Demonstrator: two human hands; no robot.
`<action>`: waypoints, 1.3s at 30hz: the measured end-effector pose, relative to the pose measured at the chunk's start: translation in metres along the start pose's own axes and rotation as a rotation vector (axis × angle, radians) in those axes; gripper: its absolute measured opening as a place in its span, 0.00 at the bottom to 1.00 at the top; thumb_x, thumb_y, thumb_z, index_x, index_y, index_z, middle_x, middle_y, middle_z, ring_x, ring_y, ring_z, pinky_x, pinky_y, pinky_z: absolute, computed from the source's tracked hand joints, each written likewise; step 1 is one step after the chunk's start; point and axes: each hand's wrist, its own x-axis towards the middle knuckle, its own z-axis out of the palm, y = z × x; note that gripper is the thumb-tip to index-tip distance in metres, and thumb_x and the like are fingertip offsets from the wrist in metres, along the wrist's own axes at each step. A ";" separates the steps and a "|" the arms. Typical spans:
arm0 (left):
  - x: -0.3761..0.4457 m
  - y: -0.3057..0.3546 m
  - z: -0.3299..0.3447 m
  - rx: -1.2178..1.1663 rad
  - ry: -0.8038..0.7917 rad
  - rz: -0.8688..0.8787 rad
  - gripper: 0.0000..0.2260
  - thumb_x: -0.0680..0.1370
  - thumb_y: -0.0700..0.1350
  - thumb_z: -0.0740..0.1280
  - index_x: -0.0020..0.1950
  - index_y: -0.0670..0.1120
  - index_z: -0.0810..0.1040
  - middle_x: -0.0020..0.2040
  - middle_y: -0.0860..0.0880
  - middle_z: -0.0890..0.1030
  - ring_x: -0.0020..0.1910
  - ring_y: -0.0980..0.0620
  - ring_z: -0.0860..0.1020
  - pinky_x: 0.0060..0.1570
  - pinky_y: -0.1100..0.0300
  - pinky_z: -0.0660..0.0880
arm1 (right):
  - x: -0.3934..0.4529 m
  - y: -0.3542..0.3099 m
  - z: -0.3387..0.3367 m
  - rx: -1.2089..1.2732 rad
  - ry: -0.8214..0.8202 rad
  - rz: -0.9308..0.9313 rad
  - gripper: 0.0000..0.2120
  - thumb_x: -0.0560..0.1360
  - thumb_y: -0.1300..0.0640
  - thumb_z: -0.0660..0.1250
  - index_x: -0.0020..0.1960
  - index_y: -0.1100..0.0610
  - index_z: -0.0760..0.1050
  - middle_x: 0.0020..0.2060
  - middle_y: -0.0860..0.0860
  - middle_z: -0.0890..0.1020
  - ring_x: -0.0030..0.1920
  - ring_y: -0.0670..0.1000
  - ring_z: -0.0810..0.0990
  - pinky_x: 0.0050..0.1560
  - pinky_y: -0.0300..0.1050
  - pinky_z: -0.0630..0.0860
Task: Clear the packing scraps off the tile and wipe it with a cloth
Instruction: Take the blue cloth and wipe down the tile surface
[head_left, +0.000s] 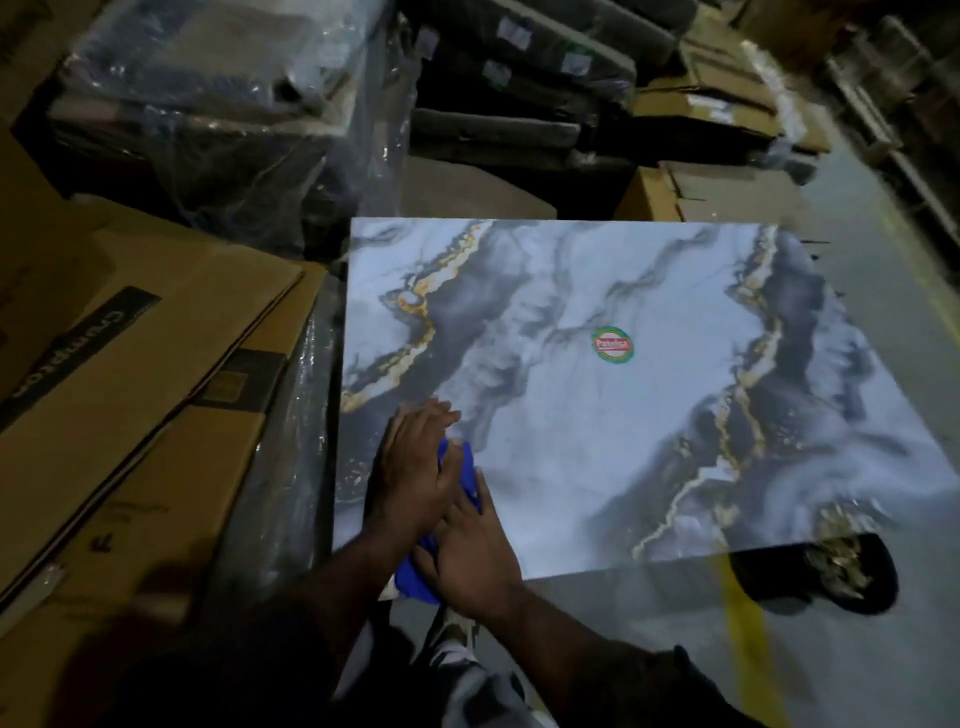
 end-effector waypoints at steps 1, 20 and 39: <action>-0.006 0.007 0.007 -0.003 -0.019 -0.001 0.23 0.82 0.55 0.54 0.71 0.45 0.76 0.72 0.48 0.75 0.75 0.49 0.69 0.80 0.50 0.56 | -0.007 0.005 -0.003 -0.003 0.029 0.039 0.31 0.80 0.43 0.60 0.80 0.52 0.61 0.80 0.50 0.61 0.82 0.53 0.49 0.80 0.61 0.46; -0.005 0.133 0.185 0.109 -0.348 0.245 0.32 0.83 0.61 0.56 0.81 0.44 0.60 0.82 0.49 0.58 0.82 0.55 0.54 0.81 0.53 0.52 | -0.118 0.204 -0.078 -0.115 -0.059 0.534 0.34 0.82 0.42 0.50 0.83 0.49 0.40 0.82 0.49 0.37 0.80 0.48 0.31 0.80 0.60 0.37; 0.062 0.315 0.416 0.137 -0.429 0.356 0.30 0.83 0.59 0.60 0.79 0.42 0.64 0.80 0.46 0.64 0.80 0.49 0.61 0.81 0.50 0.53 | -0.259 0.501 -0.184 -0.183 0.110 0.967 0.34 0.80 0.40 0.44 0.81 0.53 0.61 0.81 0.55 0.59 0.81 0.56 0.55 0.77 0.65 0.55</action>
